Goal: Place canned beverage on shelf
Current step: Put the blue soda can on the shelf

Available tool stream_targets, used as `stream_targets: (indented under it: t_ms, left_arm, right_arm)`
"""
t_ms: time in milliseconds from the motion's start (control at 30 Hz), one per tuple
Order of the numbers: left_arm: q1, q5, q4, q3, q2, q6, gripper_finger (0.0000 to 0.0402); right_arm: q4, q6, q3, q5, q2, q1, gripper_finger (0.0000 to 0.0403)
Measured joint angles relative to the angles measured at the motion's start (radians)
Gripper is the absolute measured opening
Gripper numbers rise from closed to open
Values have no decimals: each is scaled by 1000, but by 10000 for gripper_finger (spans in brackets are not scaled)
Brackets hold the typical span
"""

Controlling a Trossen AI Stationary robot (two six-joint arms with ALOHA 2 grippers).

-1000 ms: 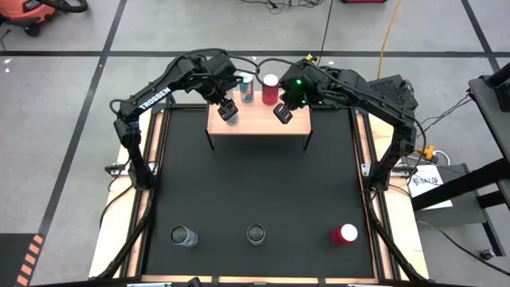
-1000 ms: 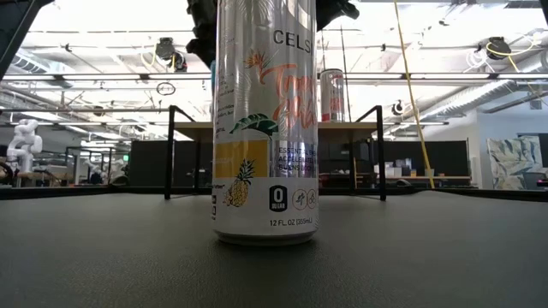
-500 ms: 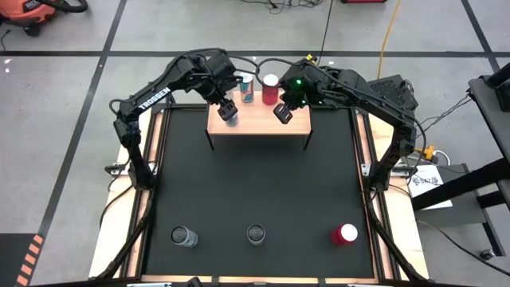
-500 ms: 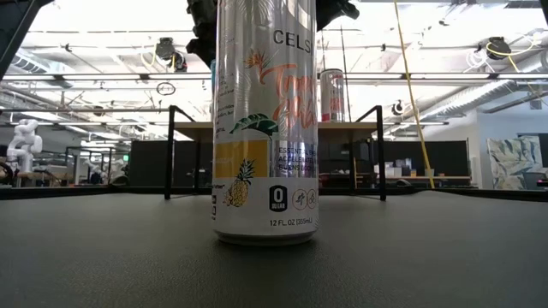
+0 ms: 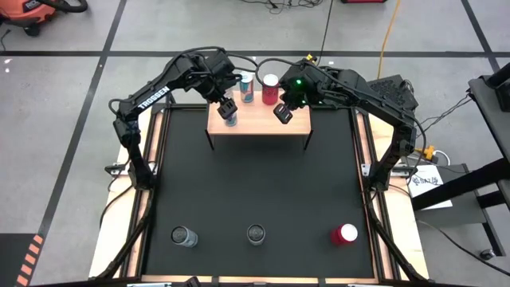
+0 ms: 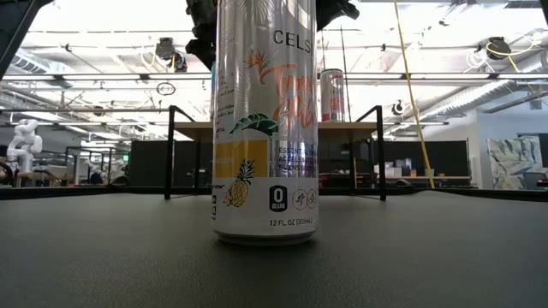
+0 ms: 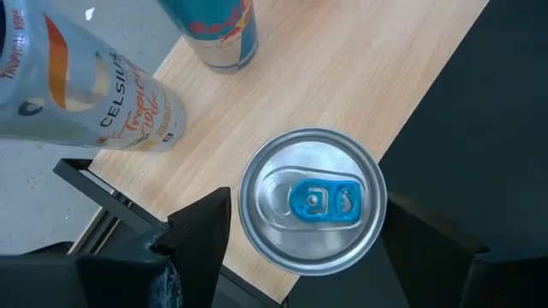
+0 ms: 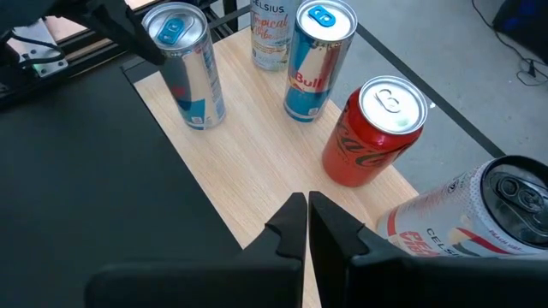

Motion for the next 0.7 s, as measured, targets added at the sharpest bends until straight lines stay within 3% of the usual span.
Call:
stream_targets:
  t_ms: [367,700]
  left_arm:
    - [2,-3,-4,0,-24,8,283]
    - [5,-4,-114,57,-29,54,283]
  right_arm:
    - [0,0,0,0,0,0,0]
    - [0,0,0,0,0,0,0]
